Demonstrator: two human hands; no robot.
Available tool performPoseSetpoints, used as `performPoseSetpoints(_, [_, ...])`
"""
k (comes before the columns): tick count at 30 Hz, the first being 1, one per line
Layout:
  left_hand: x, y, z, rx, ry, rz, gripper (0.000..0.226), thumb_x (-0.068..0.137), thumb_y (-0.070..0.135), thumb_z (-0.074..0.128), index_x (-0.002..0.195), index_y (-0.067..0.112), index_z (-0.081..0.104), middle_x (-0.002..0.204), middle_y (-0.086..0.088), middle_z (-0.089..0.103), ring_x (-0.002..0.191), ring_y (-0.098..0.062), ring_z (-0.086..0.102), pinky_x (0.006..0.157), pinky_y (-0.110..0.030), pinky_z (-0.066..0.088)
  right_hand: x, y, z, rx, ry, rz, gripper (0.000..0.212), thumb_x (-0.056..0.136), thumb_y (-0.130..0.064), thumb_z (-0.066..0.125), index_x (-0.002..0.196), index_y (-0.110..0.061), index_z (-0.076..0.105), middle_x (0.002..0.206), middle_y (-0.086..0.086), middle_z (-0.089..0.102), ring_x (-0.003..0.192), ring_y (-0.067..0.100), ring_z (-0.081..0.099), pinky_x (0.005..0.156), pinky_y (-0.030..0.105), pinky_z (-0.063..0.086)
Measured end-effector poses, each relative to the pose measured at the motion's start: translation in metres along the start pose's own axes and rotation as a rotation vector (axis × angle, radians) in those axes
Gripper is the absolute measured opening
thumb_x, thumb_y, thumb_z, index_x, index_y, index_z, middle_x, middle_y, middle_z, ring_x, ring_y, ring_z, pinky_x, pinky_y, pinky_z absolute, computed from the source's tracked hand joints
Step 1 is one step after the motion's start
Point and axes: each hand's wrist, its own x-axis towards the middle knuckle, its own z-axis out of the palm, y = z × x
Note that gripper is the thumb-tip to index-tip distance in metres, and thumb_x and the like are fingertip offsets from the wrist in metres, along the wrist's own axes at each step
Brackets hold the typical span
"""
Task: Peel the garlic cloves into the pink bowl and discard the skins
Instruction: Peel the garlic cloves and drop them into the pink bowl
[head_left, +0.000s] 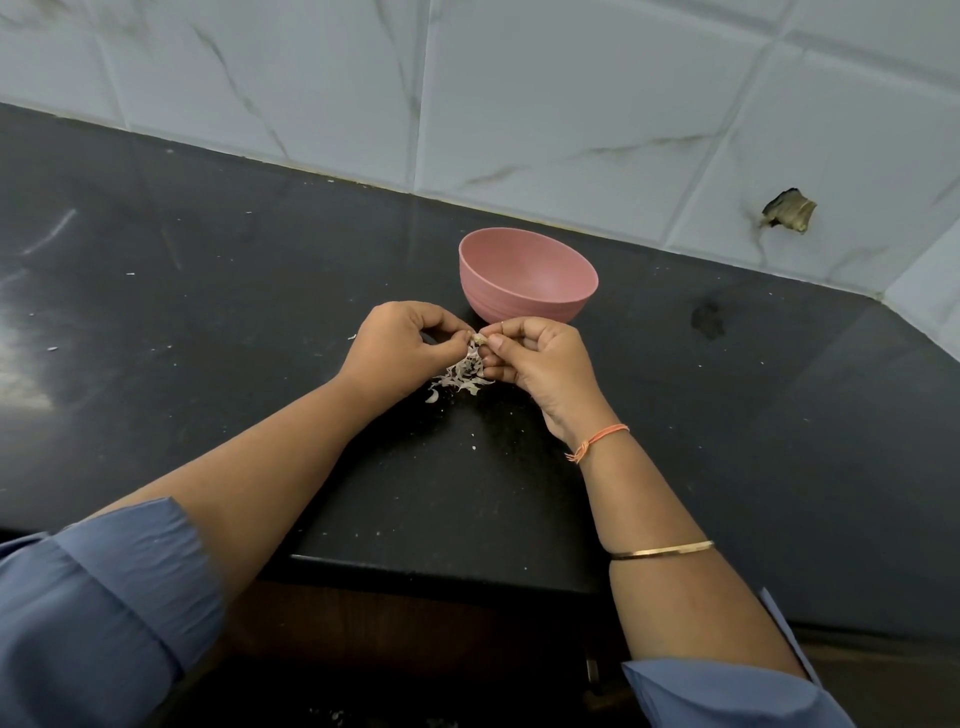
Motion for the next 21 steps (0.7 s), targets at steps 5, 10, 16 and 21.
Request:
performPoseSetpoints(5, [0.0004, 0.0, -0.0006, -0.018, 0.009, -0.025, 0.008, 0.083, 0.018, 0.067, 0.08, 0.022, 0.072, 0.069, 0.014, 0.067, 0.063, -0.011, 0.065, 0.063, -0.027, 0.057, -0.0014, -0.002, -0.0002, 0.056, -0.056, -0.019, 0.016, 0.088, 0.003, 0.056, 0.084, -0.007, 0.067, 0.074, 0.006, 0.066, 0.063, 0.005, 0.061, 0.063, 0.021, 0.055])
performPoseSetpoints(10, [0.0017, -0.0014, -0.0003, 0.006, 0.026, -0.037, 0.007, 0.083, 0.019, 0.066, 0.08, 0.022, 0.071, 0.071, 0.014, 0.067, 0.063, -0.009, 0.064, 0.063, -0.022, 0.053, -0.0043, -0.0057, 0.0011, 0.158, -0.106, -0.023, 0.014, 0.088, 0.005, 0.056, 0.086, -0.005, 0.065, 0.072, 0.005, 0.066, 0.062, 0.007, 0.06, 0.063, 0.019, 0.055])
performPoseSetpoints(16, [0.0029, -0.0045, -0.0007, 0.015, 0.053, -0.097, 0.008, 0.083, 0.023, 0.064, 0.077, 0.025, 0.07, 0.074, 0.01, 0.07, 0.071, -0.008, 0.067, 0.071, -0.028, 0.055, -0.0043, -0.0075, 0.0001, 0.299, -0.135, -0.05, 0.023, 0.089, 0.007, 0.051, 0.103, -0.008, 0.062, 0.077, 0.005, 0.065, 0.067, 0.008, 0.06, 0.067, 0.02, 0.055])
performPoseSetpoints(21, [0.0024, -0.0032, -0.0003, -0.004, 0.08, -0.099, 0.024, 0.084, 0.032, 0.065, 0.069, 0.015, 0.07, 0.059, 0.0, 0.065, 0.048, -0.002, 0.054, 0.049, -0.01, 0.039, -0.0021, -0.0044, 0.0015, 0.198, -0.078, -0.059, 0.018, 0.091, 0.006, 0.05, 0.095, -0.003, 0.065, 0.077, 0.001, 0.064, 0.07, 0.008, 0.059, 0.072, 0.02, 0.055])
